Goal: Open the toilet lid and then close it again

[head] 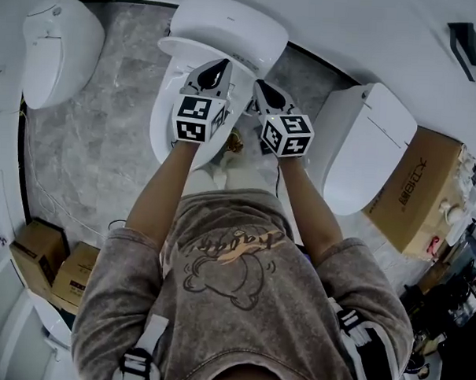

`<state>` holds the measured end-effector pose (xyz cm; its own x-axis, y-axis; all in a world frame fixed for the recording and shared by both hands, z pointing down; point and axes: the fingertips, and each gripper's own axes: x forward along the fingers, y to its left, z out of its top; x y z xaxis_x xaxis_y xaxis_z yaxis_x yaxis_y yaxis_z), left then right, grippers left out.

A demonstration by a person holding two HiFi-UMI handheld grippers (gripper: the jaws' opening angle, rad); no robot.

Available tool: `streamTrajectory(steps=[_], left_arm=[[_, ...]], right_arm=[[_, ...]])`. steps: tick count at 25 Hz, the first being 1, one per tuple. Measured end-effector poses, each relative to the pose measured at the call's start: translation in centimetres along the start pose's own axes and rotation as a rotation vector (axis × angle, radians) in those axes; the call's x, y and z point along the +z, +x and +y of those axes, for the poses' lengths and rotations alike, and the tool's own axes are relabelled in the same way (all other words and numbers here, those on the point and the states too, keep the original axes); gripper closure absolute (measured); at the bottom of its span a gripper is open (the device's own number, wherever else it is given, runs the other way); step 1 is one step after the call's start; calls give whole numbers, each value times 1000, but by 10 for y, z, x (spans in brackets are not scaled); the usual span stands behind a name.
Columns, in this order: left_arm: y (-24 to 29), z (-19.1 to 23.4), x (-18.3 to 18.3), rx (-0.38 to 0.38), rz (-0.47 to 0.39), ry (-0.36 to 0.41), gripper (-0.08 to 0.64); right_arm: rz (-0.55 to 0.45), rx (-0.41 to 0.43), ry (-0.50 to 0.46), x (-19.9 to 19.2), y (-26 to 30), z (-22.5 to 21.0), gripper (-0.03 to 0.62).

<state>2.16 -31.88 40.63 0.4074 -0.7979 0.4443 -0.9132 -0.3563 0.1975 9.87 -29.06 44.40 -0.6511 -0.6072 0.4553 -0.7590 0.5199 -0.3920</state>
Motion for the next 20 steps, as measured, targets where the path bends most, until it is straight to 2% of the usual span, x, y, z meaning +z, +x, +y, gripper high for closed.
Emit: streamTrajectory(steps=[8,12,20], left_arm=[[35,0,13,-88,46,25,551],[33,-4,30,-116,6,43,551],[16,25,43,-97,-23,65,549]], right_arm=[[-62,-86,32,26,-3,-18,565],[-85,-108,42,34,-3,-21,565],[-131,-111,37,57,5,-17,563]])
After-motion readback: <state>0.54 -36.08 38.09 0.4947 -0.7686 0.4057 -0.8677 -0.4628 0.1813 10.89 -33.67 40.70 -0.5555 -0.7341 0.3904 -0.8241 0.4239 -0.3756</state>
